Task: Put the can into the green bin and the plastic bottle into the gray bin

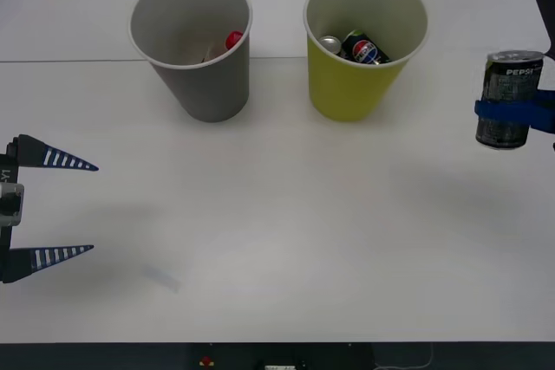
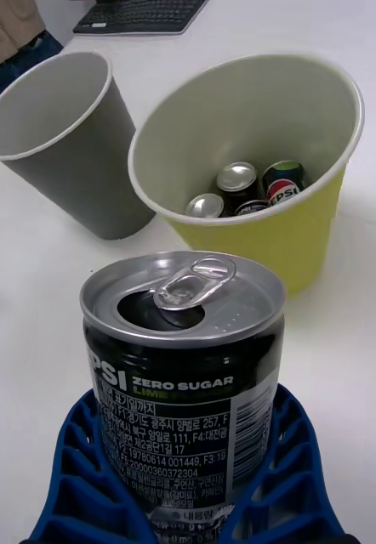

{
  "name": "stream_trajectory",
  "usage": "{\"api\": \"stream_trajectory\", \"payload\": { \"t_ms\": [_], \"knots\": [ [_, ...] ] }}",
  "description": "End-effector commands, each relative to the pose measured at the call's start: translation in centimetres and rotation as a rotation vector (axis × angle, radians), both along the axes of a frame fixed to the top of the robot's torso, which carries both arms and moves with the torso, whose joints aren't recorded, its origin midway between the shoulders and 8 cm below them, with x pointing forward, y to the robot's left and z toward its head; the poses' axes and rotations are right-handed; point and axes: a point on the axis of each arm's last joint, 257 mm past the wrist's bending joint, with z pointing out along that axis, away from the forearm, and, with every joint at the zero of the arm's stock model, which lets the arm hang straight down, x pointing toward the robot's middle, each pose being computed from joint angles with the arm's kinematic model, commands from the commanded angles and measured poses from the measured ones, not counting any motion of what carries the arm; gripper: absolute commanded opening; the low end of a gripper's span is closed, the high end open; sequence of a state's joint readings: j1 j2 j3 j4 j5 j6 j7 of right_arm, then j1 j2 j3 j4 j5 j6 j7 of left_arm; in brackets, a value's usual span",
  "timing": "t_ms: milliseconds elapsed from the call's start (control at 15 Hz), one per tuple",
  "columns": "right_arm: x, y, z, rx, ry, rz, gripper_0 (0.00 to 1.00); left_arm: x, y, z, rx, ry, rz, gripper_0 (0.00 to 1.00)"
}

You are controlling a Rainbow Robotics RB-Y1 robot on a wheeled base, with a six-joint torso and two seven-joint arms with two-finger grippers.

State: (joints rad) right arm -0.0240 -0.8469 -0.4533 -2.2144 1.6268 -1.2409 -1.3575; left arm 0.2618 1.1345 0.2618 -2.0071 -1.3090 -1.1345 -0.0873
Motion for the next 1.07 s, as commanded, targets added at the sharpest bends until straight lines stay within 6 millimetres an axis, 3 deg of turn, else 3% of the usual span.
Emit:
{"api": "stream_trajectory", "payload": {
  "t_ms": [67, 400, 800, 1067],
  "knots": [
    [2.1, 1.2, 1.9, -0.038, -0.015, 0.048, 0.0, 0.0, 0.0, 0.0, 0.0, 0.0, 0.0, 1.0],
    [8.4, 3.1, 4.6, -0.096, -0.026, 0.065, 0.0, 0.0, 0.0, 0.0, 0.0, 0.0, 0.0, 1.0],
    [16.4, 5.3, 5.9, -0.148, 0.028, 0.038, 0.0, 0.0, 0.0, 0.0, 0.0, 0.0, 0.0, 1.0],
    [19.5, 7.0, 5.8, -0.18, 0.028, 0.029, 0.0, 0.0, 0.0, 0.0, 0.0, 0.0, 0.0, 1.0]
  ]
}}
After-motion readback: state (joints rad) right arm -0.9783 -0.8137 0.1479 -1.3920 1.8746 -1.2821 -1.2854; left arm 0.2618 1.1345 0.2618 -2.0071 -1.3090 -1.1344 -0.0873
